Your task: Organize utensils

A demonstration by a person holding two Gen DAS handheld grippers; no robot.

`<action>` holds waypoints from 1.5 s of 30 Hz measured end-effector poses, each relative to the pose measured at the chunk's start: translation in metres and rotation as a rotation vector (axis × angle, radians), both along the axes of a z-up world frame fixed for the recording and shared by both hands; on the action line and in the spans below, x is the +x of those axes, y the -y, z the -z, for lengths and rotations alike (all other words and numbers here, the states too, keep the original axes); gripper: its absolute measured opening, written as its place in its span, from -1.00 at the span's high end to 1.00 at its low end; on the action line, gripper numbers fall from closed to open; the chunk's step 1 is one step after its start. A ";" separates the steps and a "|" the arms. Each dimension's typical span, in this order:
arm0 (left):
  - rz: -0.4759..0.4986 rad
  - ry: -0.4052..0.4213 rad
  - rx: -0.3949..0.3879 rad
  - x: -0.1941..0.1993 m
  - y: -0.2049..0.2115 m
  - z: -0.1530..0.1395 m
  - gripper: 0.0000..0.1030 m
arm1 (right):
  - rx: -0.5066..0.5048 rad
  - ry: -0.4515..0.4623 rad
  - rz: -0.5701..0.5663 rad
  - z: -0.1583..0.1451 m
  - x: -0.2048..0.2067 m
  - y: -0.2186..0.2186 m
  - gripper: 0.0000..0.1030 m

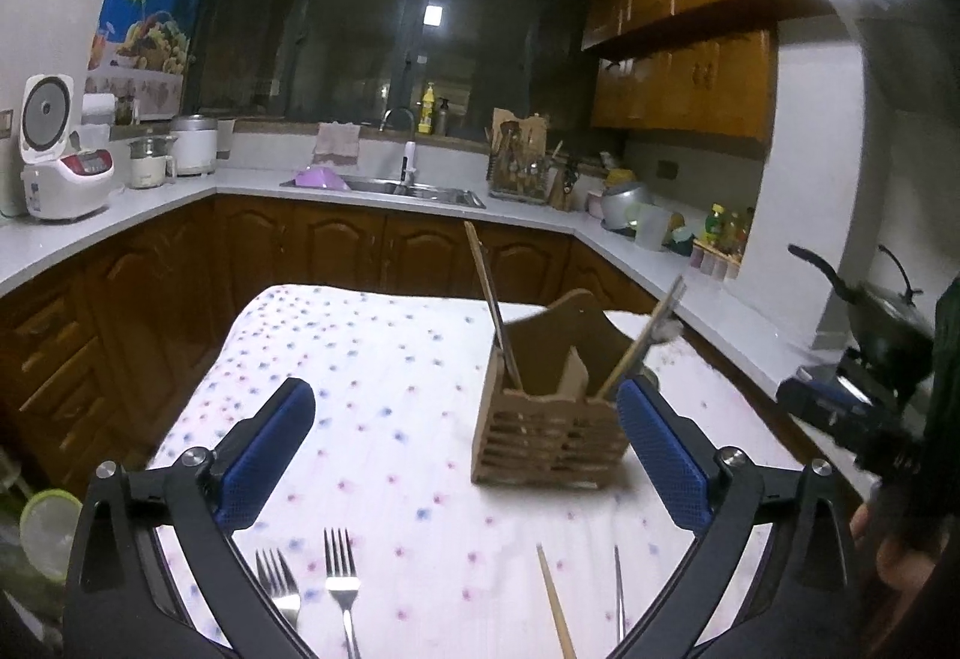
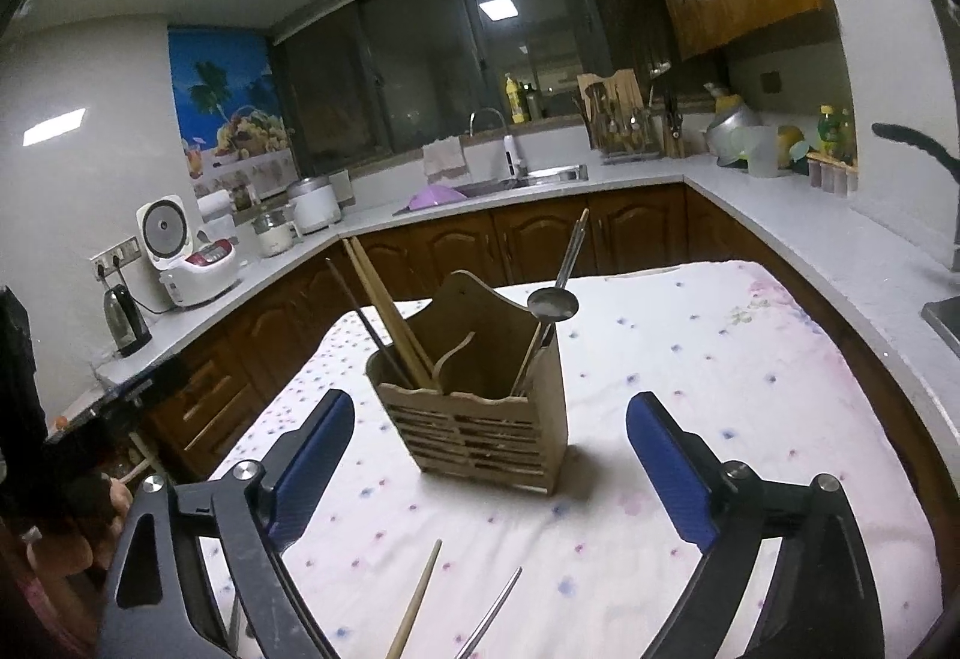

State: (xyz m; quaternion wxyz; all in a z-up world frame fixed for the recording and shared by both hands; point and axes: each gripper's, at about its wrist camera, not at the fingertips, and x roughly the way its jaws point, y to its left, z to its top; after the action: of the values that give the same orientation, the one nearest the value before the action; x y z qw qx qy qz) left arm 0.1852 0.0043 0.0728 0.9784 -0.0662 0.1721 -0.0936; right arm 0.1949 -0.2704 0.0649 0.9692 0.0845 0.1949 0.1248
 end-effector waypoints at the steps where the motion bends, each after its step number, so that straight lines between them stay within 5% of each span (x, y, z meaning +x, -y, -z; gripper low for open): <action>1: 0.002 -0.001 0.005 -0.005 0.001 0.001 -1.00 | 0.001 0.006 0.000 -0.001 -0.005 0.000 -0.86; 15: -0.038 0.023 0.071 -0.088 0.003 -0.009 -1.00 | -0.024 0.148 -0.024 -0.034 -0.088 0.006 -1.00; 27: -0.063 0.001 0.061 -0.142 0.000 0.057 -1.00 | -0.042 0.115 -0.016 0.048 -0.145 -0.007 -1.00; 45: -0.111 -0.039 0.181 -0.159 0.014 0.109 -1.00 | -0.052 0.087 0.101 0.107 -0.171 0.002 -1.00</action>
State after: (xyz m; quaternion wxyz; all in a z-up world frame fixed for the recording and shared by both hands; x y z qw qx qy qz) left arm 0.0261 -0.0093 -0.0357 0.9805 0.0110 0.1949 -0.0219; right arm 0.0244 -0.2723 -0.0418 0.9836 0.0638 0.1513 0.0744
